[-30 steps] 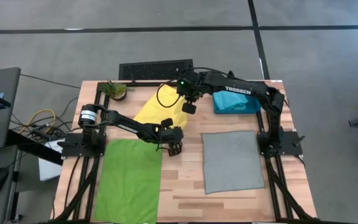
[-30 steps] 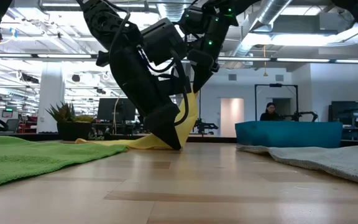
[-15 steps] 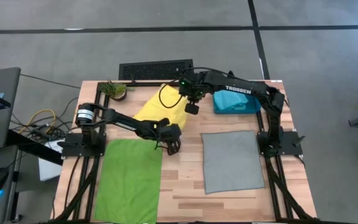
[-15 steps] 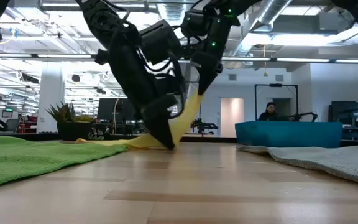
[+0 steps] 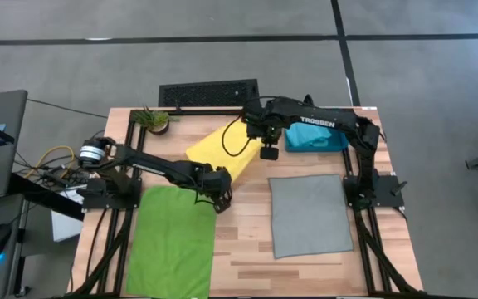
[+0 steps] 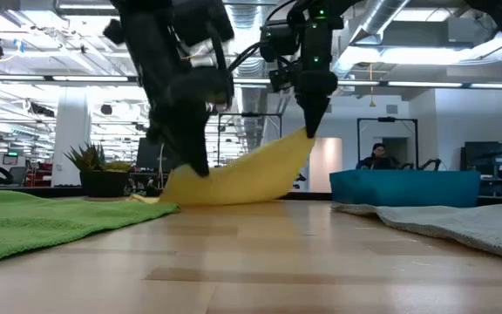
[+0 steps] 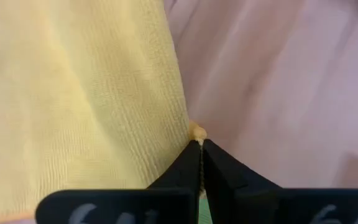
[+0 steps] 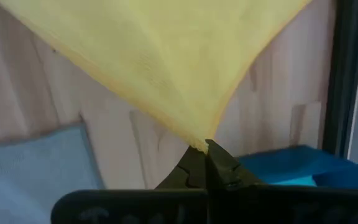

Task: Fold microfiber towels
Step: Fold the yellow microfiber cloth

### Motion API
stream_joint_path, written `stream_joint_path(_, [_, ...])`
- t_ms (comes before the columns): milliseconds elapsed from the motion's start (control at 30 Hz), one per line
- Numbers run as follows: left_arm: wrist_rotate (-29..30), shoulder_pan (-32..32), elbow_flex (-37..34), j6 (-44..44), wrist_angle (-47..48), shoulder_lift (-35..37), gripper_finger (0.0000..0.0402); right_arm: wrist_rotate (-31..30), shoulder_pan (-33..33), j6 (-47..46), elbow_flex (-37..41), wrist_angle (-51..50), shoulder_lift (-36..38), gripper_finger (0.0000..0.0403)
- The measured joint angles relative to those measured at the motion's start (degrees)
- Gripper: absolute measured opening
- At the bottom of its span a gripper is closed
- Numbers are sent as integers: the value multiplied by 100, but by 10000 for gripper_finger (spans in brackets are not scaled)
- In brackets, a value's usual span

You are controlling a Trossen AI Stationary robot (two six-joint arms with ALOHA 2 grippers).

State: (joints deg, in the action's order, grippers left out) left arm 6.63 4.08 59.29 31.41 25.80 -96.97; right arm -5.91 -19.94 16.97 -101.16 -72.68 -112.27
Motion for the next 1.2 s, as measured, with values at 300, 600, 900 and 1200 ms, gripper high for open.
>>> stream_joint_path(300, [192, 317, 12, 1127, 929, 1049, 0, -5, 492, 0, 0, -339, 0, 2])
stream_joint_path(600, [673, 487, 17, 2236, 2305, 1277, 0, 14, 809, -46, 0, 187, 0, 2])
stream_joint_path(900, [1306, 270, 17, 2316, 2819, 1277, 0, -21, 665, -313, 0, 955, -32, 2])
stream_joint_path(1200, [1424, -394, 17, 1799, 2888, 1269, 0, -19, 369, -352, 123, 1235, -55, 2])
